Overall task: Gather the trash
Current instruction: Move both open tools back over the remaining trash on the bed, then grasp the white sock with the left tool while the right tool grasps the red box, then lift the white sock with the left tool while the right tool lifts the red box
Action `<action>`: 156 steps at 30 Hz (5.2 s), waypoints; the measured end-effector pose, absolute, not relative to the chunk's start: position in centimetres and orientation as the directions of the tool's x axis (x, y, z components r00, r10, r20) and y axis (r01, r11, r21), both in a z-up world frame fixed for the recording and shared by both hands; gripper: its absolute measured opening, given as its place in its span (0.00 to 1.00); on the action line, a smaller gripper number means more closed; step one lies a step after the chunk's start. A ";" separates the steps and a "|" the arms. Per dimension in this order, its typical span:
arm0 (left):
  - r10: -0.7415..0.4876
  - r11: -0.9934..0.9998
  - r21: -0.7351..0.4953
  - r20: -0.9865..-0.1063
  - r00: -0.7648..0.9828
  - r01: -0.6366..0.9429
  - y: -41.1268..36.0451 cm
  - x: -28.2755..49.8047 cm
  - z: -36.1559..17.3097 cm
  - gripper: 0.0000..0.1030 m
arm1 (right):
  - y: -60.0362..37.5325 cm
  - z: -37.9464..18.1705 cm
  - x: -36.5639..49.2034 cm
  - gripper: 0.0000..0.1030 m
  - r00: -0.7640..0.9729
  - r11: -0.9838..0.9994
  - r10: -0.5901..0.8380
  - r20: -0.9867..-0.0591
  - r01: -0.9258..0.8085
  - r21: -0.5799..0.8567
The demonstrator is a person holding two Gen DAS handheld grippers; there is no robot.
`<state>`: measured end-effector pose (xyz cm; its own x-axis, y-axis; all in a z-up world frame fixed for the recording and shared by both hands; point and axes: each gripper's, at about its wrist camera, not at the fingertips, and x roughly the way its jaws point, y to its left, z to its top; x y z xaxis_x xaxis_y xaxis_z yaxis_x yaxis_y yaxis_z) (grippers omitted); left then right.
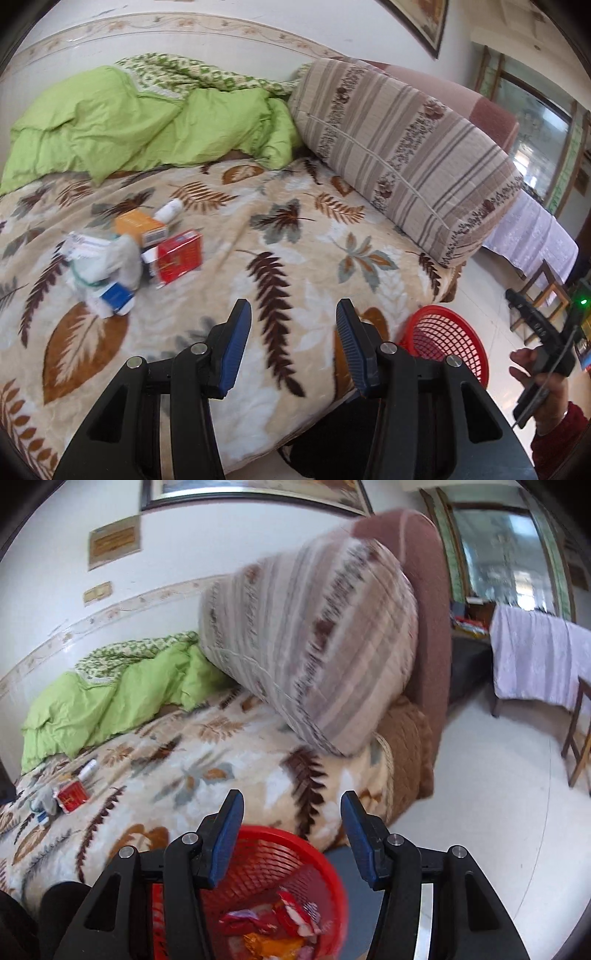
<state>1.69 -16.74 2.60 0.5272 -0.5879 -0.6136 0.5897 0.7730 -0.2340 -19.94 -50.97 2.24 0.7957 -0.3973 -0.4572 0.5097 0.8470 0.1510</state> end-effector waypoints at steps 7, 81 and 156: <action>-0.497 0.858 -0.252 -0.626 0.601 0.447 -9.8 3.7 1.5 0.45 | -43.5 4.4 -11.9 0.67 0.882 0.950 -0.082 -0.465 0.210 0.231; -0.273 0.961 -0.206 -0.578 0.769 0.187 -4.4 18.5 -2.2 0.30 | -28.6 -9.3 21.8 0.57 0.629 0.883 0.174 -0.757 0.241 0.403; -0.052 0.989 0.085 -0.579 0.813 0.124 -6.0 7.4 -3.3 0.31 | -24.8 -0.5 4.1 0.22 0.860 0.988 0.124 -0.494 -0.059 0.144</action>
